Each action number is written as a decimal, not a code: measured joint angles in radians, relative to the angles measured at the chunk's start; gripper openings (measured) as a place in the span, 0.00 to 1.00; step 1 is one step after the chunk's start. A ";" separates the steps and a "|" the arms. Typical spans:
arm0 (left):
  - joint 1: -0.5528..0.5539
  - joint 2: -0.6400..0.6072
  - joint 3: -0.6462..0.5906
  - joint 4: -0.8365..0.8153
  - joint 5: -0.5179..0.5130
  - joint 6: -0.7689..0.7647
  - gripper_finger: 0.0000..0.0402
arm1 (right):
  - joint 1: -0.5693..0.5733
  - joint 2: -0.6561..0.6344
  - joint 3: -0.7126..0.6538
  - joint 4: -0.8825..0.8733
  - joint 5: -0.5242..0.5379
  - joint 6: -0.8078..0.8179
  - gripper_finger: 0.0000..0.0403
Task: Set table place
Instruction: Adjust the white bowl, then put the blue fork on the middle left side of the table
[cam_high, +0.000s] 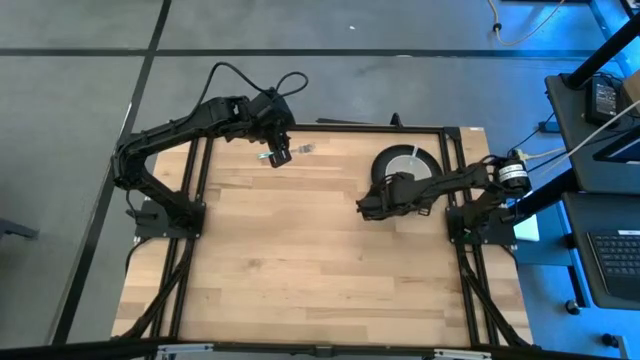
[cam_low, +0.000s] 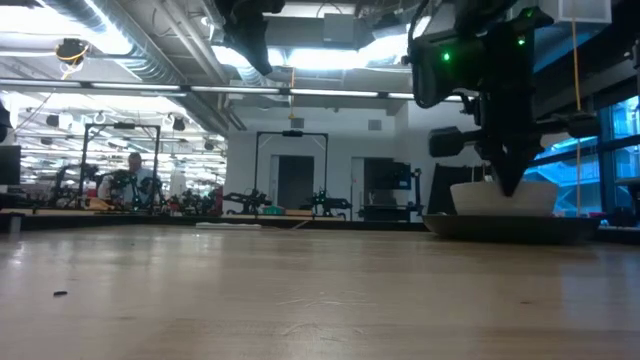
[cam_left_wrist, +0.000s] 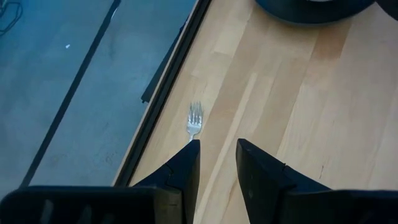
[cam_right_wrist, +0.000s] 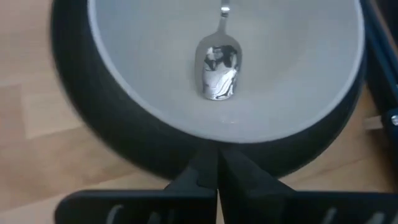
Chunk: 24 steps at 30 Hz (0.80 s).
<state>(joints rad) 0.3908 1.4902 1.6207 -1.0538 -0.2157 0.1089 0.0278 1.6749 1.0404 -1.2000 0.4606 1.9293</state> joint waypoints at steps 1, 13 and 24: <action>0.000 0.000 0.000 0.000 0.000 0.000 0.24 | -0.007 0.000 -0.004 -0.003 0.000 0.000 0.00; 0.000 0.000 0.000 0.000 0.000 0.000 0.24 | 0.001 0.000 0.014 0.170 0.032 -0.104 0.05; 0.001 0.000 0.000 -0.081 -0.053 0.084 0.24 | -0.013 0.000 0.030 0.713 0.104 -0.437 0.17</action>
<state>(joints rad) 0.3915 1.4902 1.6207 -1.1347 -0.2685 0.1934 0.0147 1.6749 1.0706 -0.4870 0.5650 1.4920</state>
